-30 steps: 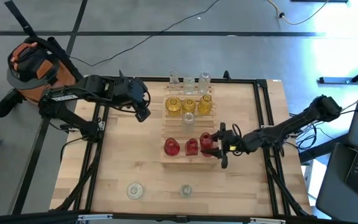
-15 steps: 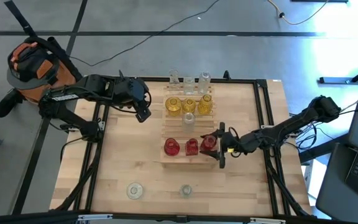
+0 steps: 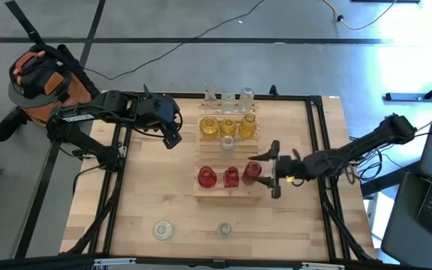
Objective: Sort vases onto shelf
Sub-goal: Align the red vase with the red vases on the shelf, then align the transparent vase with the transparent vase on the shelf
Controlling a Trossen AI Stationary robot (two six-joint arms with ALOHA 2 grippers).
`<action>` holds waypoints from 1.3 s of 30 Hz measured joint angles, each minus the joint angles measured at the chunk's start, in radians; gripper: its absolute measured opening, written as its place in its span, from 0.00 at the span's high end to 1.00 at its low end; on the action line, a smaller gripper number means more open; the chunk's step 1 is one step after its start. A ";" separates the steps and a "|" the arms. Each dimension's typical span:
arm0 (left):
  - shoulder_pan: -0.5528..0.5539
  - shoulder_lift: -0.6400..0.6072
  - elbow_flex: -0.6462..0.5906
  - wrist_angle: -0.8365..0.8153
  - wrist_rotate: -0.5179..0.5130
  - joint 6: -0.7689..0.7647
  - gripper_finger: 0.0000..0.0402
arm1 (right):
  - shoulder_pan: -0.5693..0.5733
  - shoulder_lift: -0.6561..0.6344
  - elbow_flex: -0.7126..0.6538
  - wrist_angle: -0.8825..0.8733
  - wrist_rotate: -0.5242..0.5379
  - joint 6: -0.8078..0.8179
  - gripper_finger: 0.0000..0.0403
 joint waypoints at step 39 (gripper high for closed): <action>-0.786 0.026 -0.612 0.497 0.450 -1.448 0.68 | 0.592 -0.011 0.287 -0.503 -0.046 0.900 0.45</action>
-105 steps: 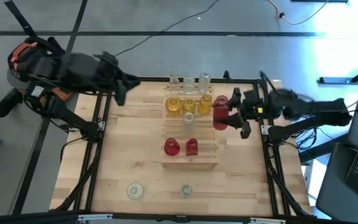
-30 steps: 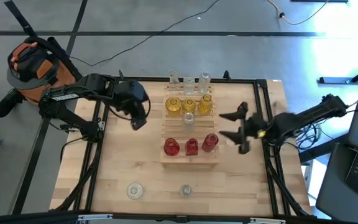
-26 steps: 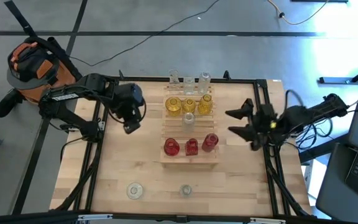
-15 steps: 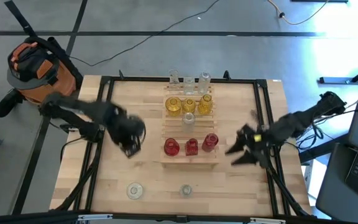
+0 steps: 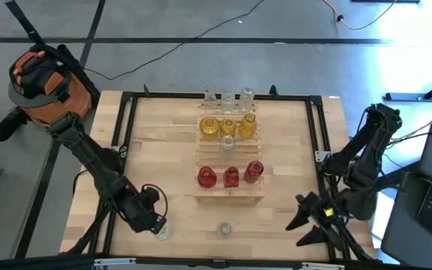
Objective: Sort vases onto shelf
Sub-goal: Align the transparent vase with the transparent vase on the shelf
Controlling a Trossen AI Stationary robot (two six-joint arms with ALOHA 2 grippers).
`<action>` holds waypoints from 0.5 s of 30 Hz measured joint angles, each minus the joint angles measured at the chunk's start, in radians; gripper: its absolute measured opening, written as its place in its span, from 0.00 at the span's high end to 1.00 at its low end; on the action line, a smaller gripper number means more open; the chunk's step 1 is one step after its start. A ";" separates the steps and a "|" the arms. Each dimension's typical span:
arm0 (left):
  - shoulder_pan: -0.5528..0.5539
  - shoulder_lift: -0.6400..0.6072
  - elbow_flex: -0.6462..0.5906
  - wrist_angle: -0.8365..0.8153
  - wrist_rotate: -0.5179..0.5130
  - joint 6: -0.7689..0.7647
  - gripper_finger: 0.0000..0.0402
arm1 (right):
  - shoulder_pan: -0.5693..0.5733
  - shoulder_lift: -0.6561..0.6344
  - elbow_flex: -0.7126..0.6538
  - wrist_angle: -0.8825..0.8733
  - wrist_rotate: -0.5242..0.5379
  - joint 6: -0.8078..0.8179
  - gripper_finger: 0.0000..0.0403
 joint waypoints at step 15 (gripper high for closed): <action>0.002 0.193 0.001 0.059 0.034 0.048 0.69 | 0.185 0.014 0.000 -0.002 0.300 0.047 0.49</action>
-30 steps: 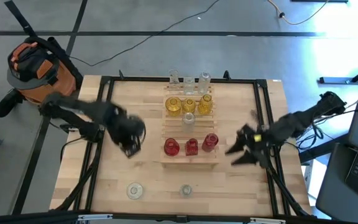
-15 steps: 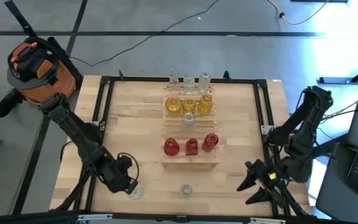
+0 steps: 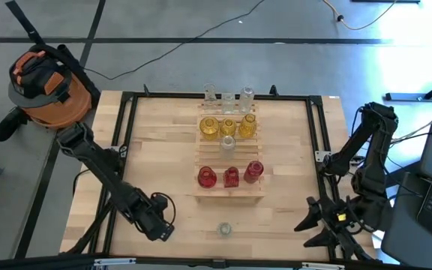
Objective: Sort vases onto shelf
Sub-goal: Align the transparent vase with the transparent vase on the shelf
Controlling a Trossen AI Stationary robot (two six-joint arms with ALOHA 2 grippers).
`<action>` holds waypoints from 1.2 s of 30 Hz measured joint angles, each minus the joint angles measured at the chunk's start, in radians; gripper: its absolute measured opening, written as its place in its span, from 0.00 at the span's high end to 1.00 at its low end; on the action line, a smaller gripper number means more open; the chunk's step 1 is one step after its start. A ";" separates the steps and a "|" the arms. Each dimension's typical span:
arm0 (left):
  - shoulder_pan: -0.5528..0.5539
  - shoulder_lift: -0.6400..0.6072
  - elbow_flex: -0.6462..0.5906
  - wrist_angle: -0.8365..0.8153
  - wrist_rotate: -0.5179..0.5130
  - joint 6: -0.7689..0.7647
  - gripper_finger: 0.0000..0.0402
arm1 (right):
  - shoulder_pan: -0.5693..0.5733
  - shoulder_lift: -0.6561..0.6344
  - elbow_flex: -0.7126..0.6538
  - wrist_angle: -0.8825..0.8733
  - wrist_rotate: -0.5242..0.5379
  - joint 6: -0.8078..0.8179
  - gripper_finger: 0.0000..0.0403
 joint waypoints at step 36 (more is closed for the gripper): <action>0.876 -0.217 0.671 -0.472 -0.066 0.945 0.91 | -0.193 -0.075 0.001 -0.031 0.224 -0.086 0.49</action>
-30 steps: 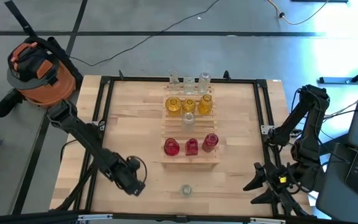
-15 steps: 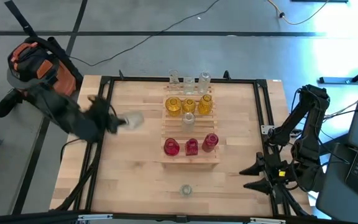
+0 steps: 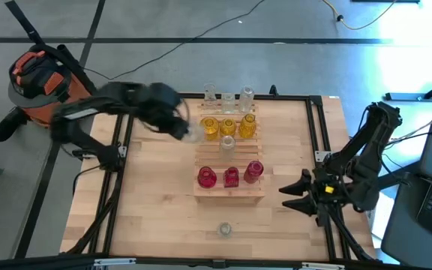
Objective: Sort vases onto shelf
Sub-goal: Align the transparent vase with the transparent vase on the shelf
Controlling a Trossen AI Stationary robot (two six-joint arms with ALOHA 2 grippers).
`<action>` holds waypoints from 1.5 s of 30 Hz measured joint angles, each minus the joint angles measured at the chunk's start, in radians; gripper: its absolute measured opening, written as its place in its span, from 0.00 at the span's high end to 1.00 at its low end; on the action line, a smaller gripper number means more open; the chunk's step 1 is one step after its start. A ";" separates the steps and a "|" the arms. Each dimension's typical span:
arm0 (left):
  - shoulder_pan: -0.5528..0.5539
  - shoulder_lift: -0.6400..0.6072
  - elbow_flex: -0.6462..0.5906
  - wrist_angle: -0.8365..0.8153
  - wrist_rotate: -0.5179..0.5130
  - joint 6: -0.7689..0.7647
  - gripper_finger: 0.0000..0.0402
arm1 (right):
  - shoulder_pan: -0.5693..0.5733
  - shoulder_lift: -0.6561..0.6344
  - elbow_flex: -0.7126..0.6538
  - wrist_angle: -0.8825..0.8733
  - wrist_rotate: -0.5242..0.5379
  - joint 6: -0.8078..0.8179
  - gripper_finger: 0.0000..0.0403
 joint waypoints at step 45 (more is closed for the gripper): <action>0.062 0.156 0.031 -0.233 0.050 0.183 0.61 | -0.041 -0.005 0.000 -0.014 -0.106 0.056 0.49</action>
